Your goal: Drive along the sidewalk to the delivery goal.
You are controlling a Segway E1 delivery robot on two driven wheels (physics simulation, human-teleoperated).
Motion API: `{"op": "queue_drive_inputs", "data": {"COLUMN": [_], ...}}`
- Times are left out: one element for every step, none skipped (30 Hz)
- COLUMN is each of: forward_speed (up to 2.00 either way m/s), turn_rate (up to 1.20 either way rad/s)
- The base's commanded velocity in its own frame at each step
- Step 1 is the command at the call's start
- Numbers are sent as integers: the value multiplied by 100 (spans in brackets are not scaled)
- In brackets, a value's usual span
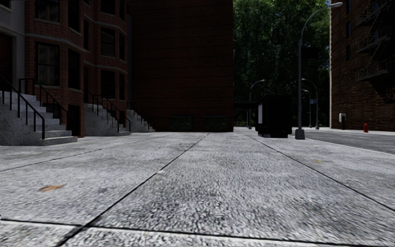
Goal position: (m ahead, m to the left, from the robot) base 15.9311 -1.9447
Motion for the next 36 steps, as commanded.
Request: {"op": "queue_drive_inputs", "data": {"forward_speed": [200, 200, 200, 200, 200, 200, 200, 200, 200, 200, 200, 200, 200, 200, 200, 200, 200, 200, 200, 200, 200, 200, 200, 200, 200, 200, 200, 200, 200, 200, 200, 200, 200, 200, 200, 200], "turn_rate": [0, 0, 0, 0, 0, 0, 0, 0, 0, 0, 0, 0, 0, 0, 0, 0, 0, 0, 0, 0, 0, 0, 0, -8, -8, -17, -24, -24, -28, -30, -30, -30, 0, 0, 0, 0]}}
